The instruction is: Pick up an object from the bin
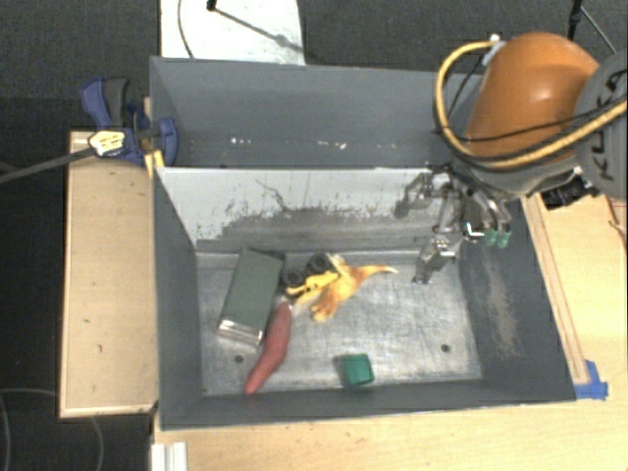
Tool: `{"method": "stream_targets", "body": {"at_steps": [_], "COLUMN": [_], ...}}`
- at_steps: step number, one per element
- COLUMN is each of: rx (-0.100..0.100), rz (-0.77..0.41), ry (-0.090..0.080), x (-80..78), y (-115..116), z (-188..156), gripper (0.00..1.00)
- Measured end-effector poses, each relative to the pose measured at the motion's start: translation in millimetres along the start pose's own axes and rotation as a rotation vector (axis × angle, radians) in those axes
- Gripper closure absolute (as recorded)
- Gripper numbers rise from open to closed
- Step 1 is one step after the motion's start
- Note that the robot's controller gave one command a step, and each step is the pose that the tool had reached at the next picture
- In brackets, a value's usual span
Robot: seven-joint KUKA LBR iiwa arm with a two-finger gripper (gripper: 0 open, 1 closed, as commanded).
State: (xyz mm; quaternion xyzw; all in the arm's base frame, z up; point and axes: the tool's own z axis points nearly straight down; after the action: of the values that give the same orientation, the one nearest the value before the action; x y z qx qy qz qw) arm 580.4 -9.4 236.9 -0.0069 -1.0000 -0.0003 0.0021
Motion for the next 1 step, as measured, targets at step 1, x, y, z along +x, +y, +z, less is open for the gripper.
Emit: {"method": "stream_targets", "body": {"at_steps": [1], "rx": [0.000], "rz": [0.000], "ry": [-0.005], "x": [-0.5], "y": [0.0], "z": [-3.0], "gripper": [0.00]}}
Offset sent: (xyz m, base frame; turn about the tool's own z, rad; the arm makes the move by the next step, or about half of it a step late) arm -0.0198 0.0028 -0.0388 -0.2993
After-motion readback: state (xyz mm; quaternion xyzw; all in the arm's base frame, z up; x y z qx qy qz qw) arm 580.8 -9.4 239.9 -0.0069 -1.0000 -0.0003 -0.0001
